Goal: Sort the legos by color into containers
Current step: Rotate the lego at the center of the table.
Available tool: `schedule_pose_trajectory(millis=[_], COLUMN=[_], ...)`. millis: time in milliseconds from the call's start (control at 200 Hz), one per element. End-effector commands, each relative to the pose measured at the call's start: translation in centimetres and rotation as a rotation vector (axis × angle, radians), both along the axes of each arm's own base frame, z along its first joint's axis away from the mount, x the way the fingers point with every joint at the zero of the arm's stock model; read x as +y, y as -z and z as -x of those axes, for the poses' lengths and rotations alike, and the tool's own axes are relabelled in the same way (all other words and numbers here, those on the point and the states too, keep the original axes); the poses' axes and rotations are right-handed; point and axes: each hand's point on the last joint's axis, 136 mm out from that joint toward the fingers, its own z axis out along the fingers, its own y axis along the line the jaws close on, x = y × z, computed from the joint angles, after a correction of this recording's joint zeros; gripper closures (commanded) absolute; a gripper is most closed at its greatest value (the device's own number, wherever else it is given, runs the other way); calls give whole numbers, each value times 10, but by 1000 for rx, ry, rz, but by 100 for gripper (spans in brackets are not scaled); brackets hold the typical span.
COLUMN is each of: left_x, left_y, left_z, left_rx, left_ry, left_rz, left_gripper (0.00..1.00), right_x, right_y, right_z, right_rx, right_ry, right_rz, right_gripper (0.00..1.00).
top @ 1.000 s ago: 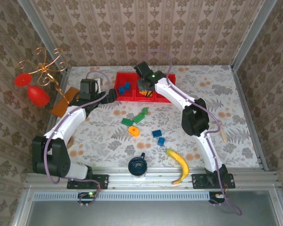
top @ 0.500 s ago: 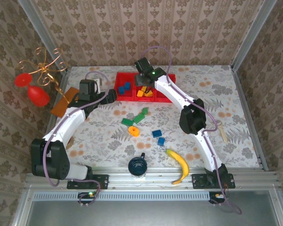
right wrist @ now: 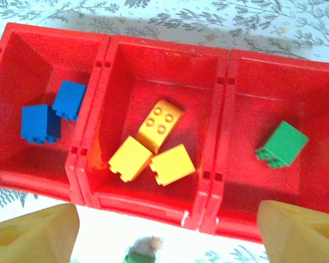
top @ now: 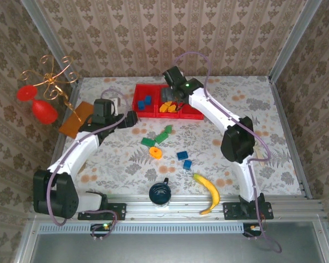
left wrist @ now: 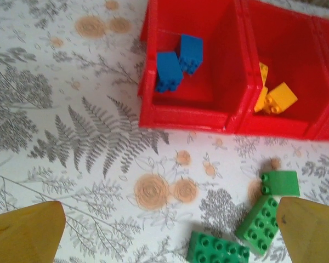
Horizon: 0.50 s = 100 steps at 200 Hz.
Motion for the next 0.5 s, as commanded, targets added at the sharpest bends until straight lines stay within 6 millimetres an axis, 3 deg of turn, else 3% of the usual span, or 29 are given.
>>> schedule_pose_trajectory(millis=[0,105,495], left_x=[-13,-28,-70], left_y=[11,21,53], left_z=[22,35,80], left_rx=[57,88,192], left_ry=[37,84,227], left_rz=[8,-10,-99], left_gripper=[0,0,0], right_x=[-13,-23,-62], right_y=[-13,-10,3], right_z=[16,31,78], right_rx=[-9,7,52], right_ry=[55,84,184], right_rz=[-17,-26,-7], right_gripper=[9,0,0])
